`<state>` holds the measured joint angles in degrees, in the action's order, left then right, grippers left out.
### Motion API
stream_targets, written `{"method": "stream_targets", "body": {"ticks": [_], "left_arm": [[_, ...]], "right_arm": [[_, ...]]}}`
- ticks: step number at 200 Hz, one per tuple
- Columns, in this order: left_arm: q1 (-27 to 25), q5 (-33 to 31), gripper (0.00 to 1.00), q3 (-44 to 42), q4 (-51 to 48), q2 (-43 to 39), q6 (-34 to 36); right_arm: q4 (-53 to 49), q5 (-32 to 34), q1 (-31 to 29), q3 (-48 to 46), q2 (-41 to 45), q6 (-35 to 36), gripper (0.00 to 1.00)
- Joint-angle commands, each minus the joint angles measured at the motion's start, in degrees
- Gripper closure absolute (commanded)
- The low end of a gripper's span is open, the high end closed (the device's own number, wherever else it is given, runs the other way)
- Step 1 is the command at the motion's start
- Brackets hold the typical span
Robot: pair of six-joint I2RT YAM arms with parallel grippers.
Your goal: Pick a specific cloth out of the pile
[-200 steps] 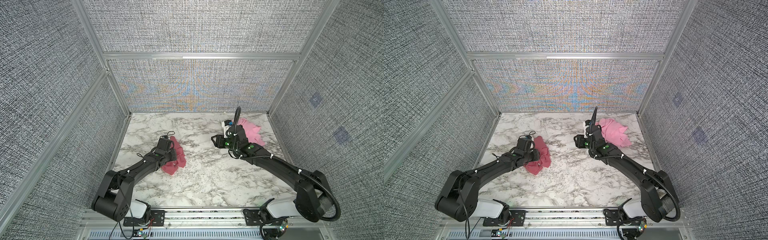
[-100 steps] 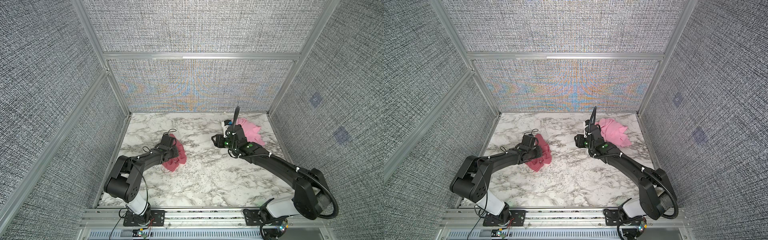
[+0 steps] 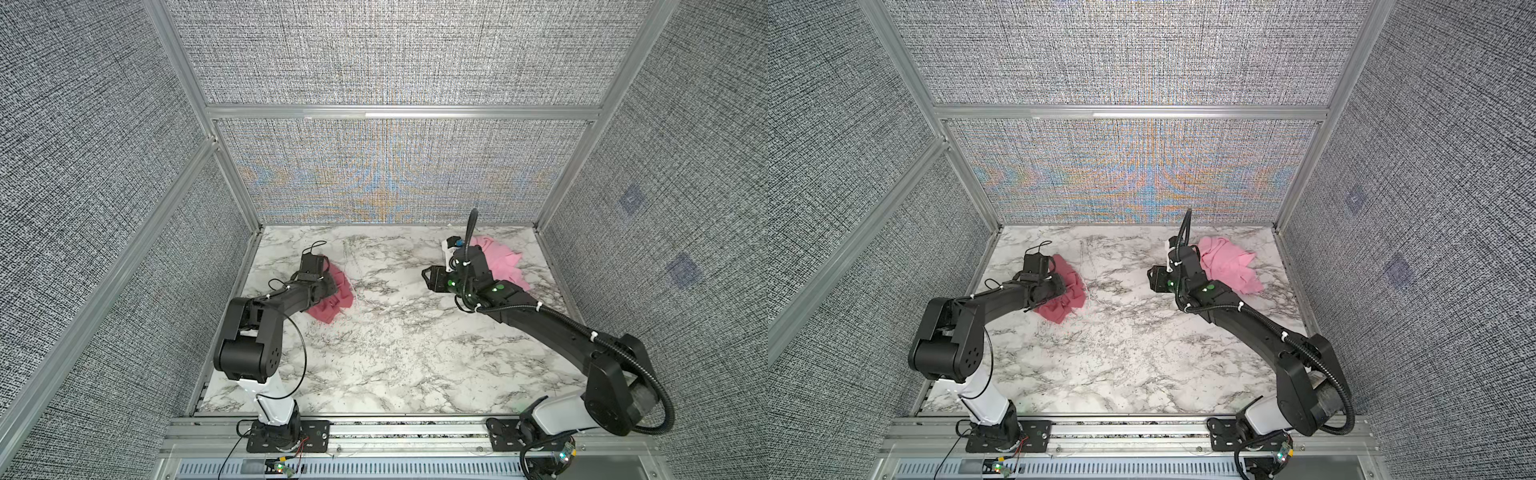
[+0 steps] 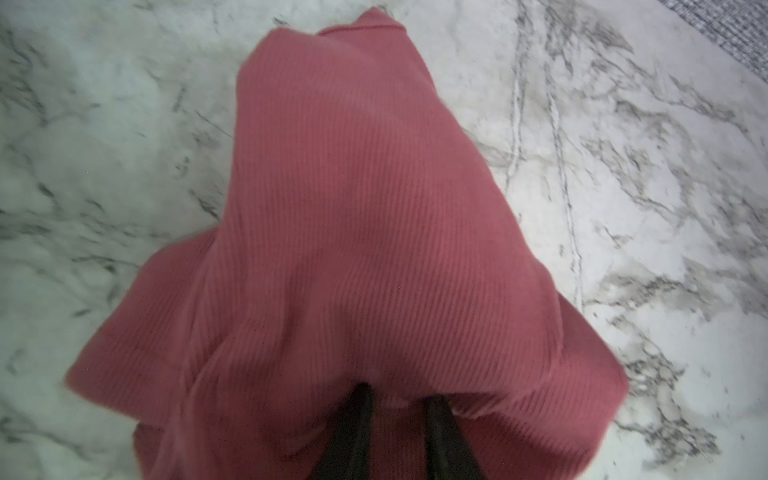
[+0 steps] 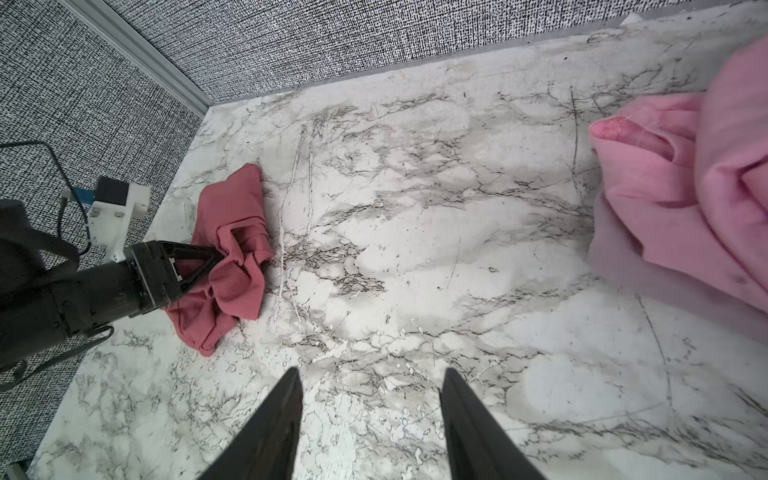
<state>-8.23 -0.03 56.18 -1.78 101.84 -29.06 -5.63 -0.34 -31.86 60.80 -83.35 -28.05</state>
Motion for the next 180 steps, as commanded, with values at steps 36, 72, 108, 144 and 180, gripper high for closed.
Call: {"method": "stream_targets", "body": {"ticks": [36,72,108,144,180], "left_arm": [[8.8,4.0,0.73,8.5,0.1,7.0,1.9],[12.4,5.9,0.73,14.3,-1.9,10.5,3.5],[12.3,6.8,0.74,12.9,-1.8,6.2,4.1],[9.3,3.4,0.73,7.0,-2.1,-4.2,4.2],[1.6,-5.5,0.7,-2.4,2.7,-16.2,7.2]], "right_arm": [[-1.9,1.7,0.0,2.3,0.2,0.7,0.45],[-2.6,3.1,0.0,2.8,0.3,0.9,0.45],[-1.5,3.7,0.0,2.6,0.5,0.8,0.45],[-1.2,5.8,1.1,2.2,1.6,2.8,0.45],[-0.1,9.6,5.7,-1.6,5.2,6.8,0.44]]}}
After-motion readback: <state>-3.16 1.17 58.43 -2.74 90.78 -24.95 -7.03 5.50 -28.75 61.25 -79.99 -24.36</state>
